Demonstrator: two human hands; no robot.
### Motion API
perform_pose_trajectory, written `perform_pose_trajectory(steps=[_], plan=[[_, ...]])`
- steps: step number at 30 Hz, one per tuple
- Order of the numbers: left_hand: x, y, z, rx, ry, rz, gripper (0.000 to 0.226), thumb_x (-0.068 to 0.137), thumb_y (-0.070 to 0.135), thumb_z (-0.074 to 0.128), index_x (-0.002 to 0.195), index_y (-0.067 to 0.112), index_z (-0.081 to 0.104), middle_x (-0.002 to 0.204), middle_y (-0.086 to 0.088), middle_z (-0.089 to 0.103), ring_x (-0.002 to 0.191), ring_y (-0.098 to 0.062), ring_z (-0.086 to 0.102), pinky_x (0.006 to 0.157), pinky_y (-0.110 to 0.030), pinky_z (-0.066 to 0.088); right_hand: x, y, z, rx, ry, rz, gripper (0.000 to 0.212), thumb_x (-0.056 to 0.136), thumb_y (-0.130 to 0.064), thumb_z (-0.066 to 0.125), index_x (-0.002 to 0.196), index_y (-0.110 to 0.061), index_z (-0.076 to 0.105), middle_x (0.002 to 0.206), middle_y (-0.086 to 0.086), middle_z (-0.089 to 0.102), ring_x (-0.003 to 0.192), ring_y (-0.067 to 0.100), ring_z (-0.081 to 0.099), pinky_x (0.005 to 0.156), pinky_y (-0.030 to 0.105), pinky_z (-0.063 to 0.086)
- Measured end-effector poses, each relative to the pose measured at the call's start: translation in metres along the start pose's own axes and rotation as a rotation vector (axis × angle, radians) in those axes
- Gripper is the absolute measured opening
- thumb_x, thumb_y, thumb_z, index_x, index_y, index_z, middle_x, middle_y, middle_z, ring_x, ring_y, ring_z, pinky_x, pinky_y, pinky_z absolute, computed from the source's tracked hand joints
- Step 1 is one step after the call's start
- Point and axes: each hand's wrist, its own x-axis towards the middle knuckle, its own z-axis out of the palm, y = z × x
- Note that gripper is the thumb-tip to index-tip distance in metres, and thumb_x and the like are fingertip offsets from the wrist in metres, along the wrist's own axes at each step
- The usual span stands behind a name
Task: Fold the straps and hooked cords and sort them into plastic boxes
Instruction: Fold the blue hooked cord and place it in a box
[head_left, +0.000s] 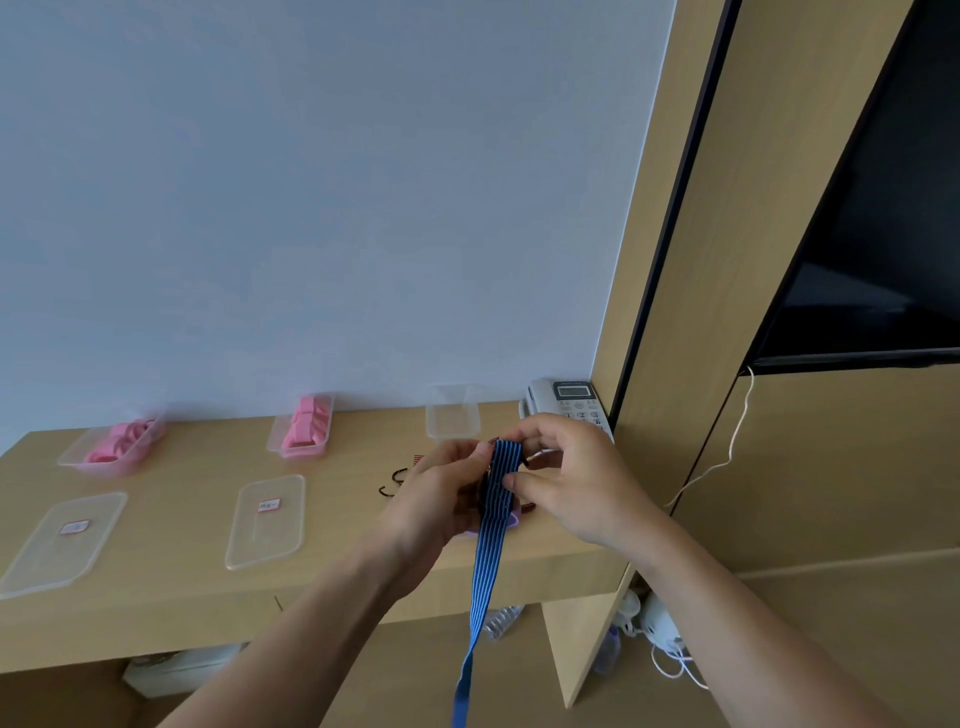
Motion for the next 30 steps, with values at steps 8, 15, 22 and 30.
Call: perform_pose_trajectory(steps=[8, 15, 22, 30], plan=[[0.001, -0.013, 0.000, 0.095, -0.027, -0.051, 0.036, 0.107, 0.032, 0.048, 0.098, 0.019, 0.080, 0.103, -0.018, 0.078, 0.093, -0.033, 0.072, 0.086, -0.040, 0.059, 0.002, -0.004, -0.003, 0.062, 0.102, -0.019, 0.041, 0.080, 0.002, 0.076, 0.095, -0.036, 0.069, 0.084, -0.009, 0.074, 0.079, 0.002, 0.070, 0.074, 0.016, 0.055], [-0.003, -0.012, 0.004, 0.151, 0.059, -0.069, 0.034, 0.105, 0.038, 0.055, 0.098, 0.016, 0.081, 0.098, -0.015, 0.080, 0.095, -0.038, 0.076, 0.082, -0.040, 0.062, 0.001, -0.004, -0.003, -0.008, 0.222, -0.113, 0.034, 0.079, 0.000, 0.076, 0.102, -0.026, 0.072, 0.088, -0.016, 0.072, 0.081, 0.001, 0.069, 0.073, 0.014, 0.054], [-0.006, -0.008, 0.006, 0.038, 0.052, -0.134, 0.043, 0.099, 0.053, 0.057, 0.098, 0.018, 0.082, 0.104, -0.016, 0.079, 0.097, -0.035, 0.077, 0.086, -0.042, 0.061, -0.007, -0.005, 0.008, -0.193, 0.422, -0.396, 0.030, 0.075, 0.005, 0.079, 0.100, -0.010, 0.074, 0.092, -0.005, 0.074, 0.084, 0.004, 0.068, 0.077, 0.015, 0.055], [-0.003, 0.013, -0.004, -0.109, 0.005, -0.089, 0.033, 0.097, 0.037, 0.062, 0.097, 0.012, 0.083, 0.093, -0.013, 0.077, 0.077, -0.027, 0.076, 0.069, -0.037, 0.061, -0.025, 0.011, 0.025, -0.266, 0.401, -0.625, 0.022, 0.070, 0.005, 0.084, 0.089, -0.006, 0.079, 0.099, 0.004, 0.076, 0.095, 0.011, 0.070, 0.090, 0.020, 0.053]])
